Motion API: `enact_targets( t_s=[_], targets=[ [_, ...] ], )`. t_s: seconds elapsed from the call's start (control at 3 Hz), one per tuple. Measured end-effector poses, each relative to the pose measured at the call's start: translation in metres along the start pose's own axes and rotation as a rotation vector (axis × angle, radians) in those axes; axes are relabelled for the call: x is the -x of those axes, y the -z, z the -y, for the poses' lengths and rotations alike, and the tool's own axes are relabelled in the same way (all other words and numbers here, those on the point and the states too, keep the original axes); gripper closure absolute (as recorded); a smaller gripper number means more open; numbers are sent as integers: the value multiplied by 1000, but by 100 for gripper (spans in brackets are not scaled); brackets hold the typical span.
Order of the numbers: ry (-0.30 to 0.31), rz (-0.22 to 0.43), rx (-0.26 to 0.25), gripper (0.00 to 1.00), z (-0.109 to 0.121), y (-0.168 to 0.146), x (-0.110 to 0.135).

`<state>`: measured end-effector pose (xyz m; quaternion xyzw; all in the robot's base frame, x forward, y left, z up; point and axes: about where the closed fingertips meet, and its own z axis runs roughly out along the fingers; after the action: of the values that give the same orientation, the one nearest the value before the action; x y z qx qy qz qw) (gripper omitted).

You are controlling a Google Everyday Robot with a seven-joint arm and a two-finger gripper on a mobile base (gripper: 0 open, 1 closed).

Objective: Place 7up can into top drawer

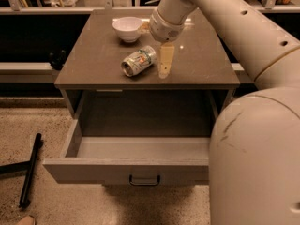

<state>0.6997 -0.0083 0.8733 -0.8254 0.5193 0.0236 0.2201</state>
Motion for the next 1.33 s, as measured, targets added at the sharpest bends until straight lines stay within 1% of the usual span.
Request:
enact_targets(
  t_s=[0.33,0.67,1.0,1.33],
  targets=[
    [6,18,16,0,8,-18,4],
    [9,27,29,18,14,-31,7],
    [-7,26,44,47,16,-39,5],
    [-9,16,46,70,14,-38,4]
  ],
)
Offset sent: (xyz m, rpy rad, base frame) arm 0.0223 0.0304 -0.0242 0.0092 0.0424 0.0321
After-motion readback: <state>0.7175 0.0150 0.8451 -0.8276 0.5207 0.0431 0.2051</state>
